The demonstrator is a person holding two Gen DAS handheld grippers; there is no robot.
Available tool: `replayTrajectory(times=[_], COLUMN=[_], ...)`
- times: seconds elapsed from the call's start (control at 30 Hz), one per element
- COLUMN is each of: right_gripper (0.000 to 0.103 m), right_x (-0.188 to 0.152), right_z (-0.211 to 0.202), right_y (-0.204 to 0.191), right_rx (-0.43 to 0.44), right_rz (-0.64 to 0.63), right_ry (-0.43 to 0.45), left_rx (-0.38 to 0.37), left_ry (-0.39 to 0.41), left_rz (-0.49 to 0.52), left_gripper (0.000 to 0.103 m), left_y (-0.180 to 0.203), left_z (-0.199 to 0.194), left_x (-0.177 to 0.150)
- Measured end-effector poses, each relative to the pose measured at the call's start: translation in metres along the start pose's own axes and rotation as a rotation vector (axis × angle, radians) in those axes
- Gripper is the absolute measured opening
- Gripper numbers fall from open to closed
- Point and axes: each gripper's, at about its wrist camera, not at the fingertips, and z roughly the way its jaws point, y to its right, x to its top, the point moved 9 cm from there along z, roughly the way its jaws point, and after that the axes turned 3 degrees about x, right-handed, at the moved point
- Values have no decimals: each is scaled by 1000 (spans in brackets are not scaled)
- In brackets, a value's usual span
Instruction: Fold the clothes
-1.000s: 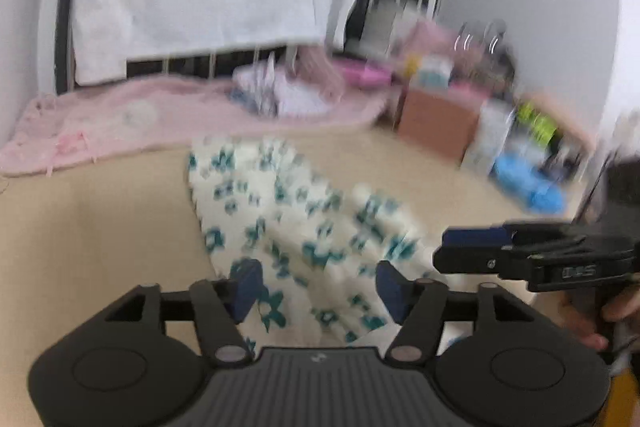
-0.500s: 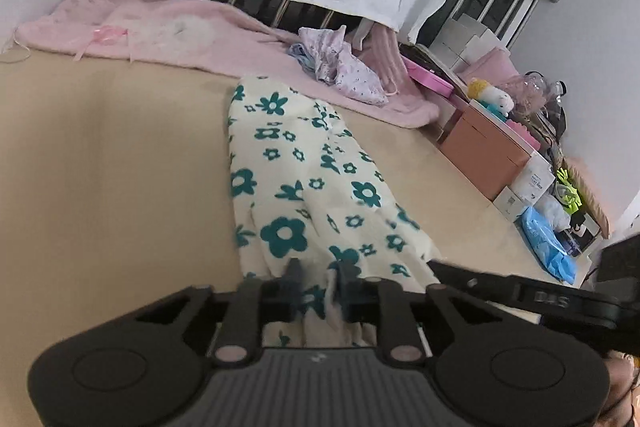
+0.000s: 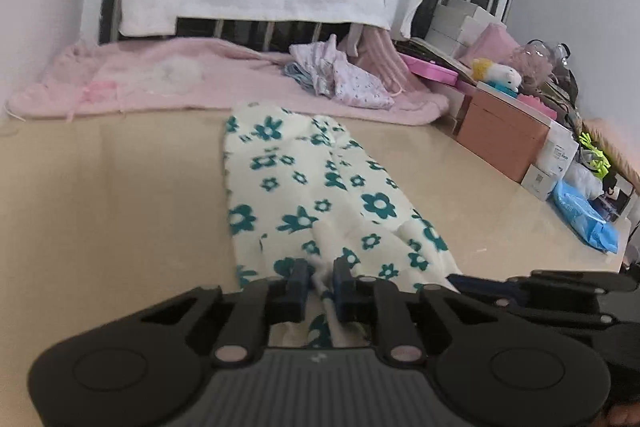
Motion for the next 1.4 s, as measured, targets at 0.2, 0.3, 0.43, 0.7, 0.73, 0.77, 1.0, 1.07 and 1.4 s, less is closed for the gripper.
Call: replayTrajectory(times=[0.2, 0.3, 0.43, 0.7, 0.73, 0.77, 1.0, 1.07, 1.4], right_gripper=[14, 15, 15, 20, 20, 20, 20, 21, 84], right_x=[11, -10, -16, -10, -17, -19, -28, -29, -54], right_z=[-44, -26, -29, -28, -20, -18, -41, -55, -92], right_y=[-19, -30, -33, -12, -10, -11, -20, -22, -72], right_rx=[163, 161, 145, 96, 85, 81, 174, 221, 399], right_rz=[-8, -47, -75, -44, -38, -40, -81, -106, -753], right_ry=[106, 9, 51, 55, 29, 24, -79, -76, 36], left_rx=[-16, -33, -26, -50, -41, -35, -107, -126, -338], left_ry=[117, 86, 66, 26, 2, -20, -72, -45, 56], left_rz=[79, 86, 84, 70, 72, 71, 81, 121, 439], left_gripper=[24, 24, 24, 28, 27, 25, 23, 28, 55], left_y=[9, 17, 16, 15, 16, 16, 17, 17, 34], left_z=[-56, -50, -53, -38, -33, -30, -60, -75, -123], left_x=[11, -4, -16, -30, -34, -39, -60, -56, -51])
